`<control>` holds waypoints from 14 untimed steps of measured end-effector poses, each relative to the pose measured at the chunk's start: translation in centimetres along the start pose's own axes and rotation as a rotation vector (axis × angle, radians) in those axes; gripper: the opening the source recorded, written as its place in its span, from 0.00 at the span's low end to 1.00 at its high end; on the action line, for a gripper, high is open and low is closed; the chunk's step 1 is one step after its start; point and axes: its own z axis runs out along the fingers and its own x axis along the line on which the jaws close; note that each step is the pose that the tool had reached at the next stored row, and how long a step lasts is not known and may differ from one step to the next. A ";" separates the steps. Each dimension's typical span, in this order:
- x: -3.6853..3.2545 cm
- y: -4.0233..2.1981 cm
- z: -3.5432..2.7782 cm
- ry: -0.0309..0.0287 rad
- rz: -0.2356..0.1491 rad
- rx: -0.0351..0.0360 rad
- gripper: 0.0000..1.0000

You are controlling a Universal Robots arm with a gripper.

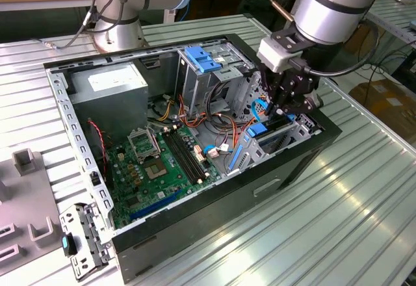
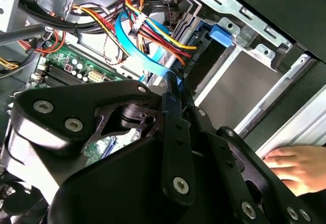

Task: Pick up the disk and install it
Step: 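Insert the second disk wire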

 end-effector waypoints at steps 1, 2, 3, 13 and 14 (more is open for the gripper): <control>0.08 0.00 0.00 -0.0052 0.000 0.0001 0.16; 0.19 0.01 0.00 -0.0138 0.001 0.0002 0.16; 0.24 0.00 0.00 -0.0188 0.002 0.0003 0.16; 0.64 0.02 0.15 -0.0248 0.002 0.0004 0.16; 0.65 0.02 0.17 -0.0249 0.002 0.0004 0.16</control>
